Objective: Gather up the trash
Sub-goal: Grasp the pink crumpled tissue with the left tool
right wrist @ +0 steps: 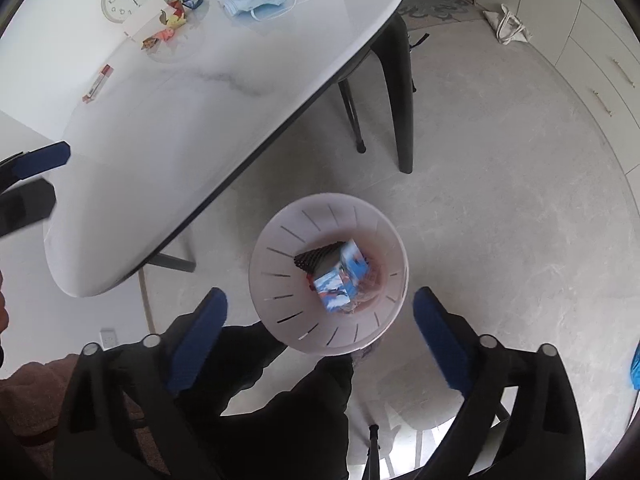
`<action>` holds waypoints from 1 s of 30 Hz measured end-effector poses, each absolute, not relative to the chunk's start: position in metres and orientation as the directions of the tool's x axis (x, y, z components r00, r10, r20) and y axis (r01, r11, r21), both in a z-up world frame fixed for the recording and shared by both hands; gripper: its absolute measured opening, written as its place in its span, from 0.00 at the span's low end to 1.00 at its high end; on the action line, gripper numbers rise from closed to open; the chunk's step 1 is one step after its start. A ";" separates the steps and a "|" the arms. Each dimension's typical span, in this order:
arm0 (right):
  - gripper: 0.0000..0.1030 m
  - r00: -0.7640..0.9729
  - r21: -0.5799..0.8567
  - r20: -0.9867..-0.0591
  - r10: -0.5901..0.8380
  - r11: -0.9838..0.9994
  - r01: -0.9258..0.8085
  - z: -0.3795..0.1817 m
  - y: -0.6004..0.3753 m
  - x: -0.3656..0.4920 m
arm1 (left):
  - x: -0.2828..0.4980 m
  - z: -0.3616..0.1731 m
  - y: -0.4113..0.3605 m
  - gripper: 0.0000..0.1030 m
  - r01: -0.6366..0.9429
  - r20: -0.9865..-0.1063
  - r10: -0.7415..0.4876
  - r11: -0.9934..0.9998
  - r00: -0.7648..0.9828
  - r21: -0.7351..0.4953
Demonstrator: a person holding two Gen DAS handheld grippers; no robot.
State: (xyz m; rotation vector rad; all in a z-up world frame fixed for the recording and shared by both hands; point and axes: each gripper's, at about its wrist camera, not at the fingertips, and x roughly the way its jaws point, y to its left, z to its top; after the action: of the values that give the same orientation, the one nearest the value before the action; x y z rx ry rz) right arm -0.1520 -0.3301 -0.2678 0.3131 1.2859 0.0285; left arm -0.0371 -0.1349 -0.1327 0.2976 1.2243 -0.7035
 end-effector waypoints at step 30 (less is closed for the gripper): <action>0.97 0.465 0.204 -0.871 0.159 0.978 0.048 -0.192 -0.275 -0.019 | 0.092 -0.117 -0.022 0.92 0.348 -0.893 -0.231 0.933 0.386 -0.091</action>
State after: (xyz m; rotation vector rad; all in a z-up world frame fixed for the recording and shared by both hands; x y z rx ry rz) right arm -0.0186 -0.2755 -0.1917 0.2107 1.0877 0.0687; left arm 0.0918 -0.0224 -0.1172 0.1178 1.1158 -0.3700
